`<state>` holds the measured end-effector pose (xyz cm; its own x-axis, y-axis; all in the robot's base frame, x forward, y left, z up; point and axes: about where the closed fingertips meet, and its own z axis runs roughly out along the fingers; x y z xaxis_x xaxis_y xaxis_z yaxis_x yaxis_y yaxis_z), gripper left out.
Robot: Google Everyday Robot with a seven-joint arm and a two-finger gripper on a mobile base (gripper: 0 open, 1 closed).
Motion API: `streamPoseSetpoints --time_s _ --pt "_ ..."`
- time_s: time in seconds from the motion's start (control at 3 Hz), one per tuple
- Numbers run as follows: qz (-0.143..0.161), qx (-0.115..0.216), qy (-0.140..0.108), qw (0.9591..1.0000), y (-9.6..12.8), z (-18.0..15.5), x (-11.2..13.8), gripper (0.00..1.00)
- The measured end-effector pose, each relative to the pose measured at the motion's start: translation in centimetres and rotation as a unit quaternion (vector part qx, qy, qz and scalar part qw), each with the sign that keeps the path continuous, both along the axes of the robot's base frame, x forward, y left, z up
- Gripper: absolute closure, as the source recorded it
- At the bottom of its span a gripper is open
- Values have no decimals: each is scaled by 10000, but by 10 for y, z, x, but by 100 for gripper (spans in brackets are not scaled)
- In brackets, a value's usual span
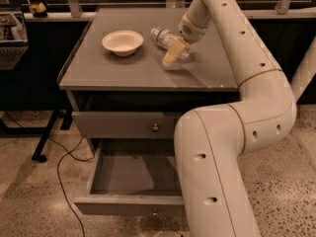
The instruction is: Place water bottle into middle drawer
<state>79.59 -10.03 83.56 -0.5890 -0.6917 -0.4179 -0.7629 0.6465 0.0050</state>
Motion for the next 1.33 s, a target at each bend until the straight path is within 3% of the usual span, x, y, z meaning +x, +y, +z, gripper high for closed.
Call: streamPoseSetpoints --time_s 1.0,1.33 --pt "0 0 0 10000 0 0 0 88" --pt "0 0 0 10000 0 0 0 100"
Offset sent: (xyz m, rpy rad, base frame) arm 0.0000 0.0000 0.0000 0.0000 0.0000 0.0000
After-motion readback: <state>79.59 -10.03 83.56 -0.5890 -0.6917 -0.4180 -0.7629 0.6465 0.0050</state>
